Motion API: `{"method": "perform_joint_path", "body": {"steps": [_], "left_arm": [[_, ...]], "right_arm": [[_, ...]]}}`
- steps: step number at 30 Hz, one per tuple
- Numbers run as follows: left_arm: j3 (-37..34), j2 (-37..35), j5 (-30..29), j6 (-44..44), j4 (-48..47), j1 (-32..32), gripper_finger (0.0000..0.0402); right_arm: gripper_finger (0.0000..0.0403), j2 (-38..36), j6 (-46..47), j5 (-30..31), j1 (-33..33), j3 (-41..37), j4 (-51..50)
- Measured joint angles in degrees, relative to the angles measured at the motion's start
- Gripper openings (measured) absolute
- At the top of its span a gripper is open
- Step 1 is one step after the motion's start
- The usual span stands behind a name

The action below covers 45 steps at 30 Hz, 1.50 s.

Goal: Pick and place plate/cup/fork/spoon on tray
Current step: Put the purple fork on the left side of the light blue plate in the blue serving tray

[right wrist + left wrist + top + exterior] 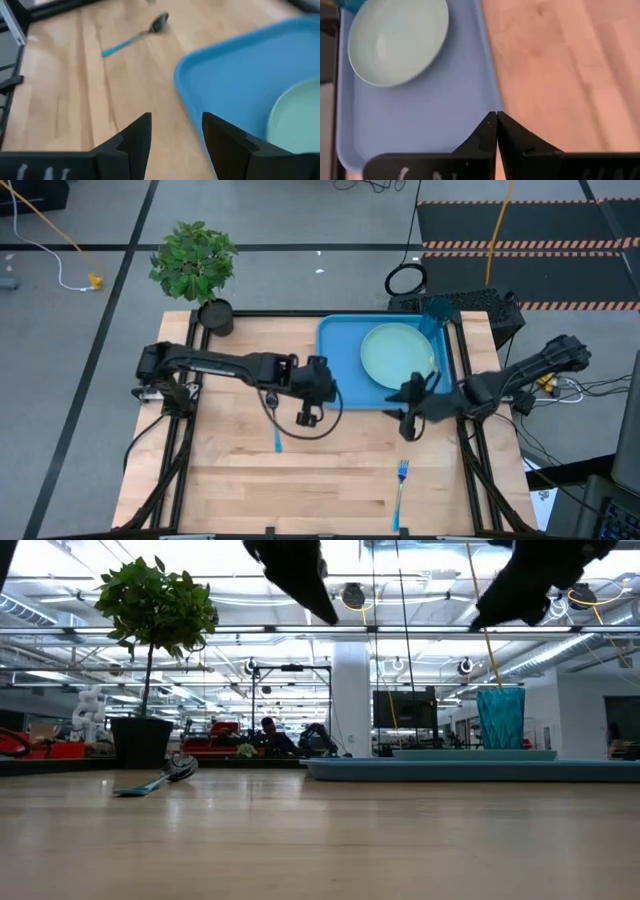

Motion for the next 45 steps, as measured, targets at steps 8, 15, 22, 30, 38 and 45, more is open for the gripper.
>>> {"method": "perform_joint_path", "body": {"steps": [8,15,22,30,38,45], "left_arm": [[-0.55,-1.14,-0.15,-9.28,-7.90,-5.06,0.0004],[-5.17,-1.12,-0.46,-12.80,-6.94,-8.45,0.0019],[-6.40,-1.12,-0.61,-18.55,-7.09,-10.79,0.0007],[-6.40,-1.12,-0.61,-20.50,-6.96,-15.44,0.0015],[-6.40,-1.12,-0.64,-20.71,-6.57,-18.71,0.0023],[-6.40,-1.12,-0.92,-21.65,-6.59,-19.43,0.0023]], "right_arm": [[0.0167,11.38,20.36,0.27,7.96,-1.16,4.48],[0.0167,17.82,37.88,1.61,16.61,-1.17,12.24],[0.0167,22.56,49.23,3.09,22.23,-1.17,16.53],[0.0167,27.90,49.50,1.03,24.83,2.28,22.76],[0.0167,28.21,60.01,-7.64,25.52,8.19,10.58],[0.0167,28.25,70.31,-10.78,26.31,10.68,-2.00]]}}
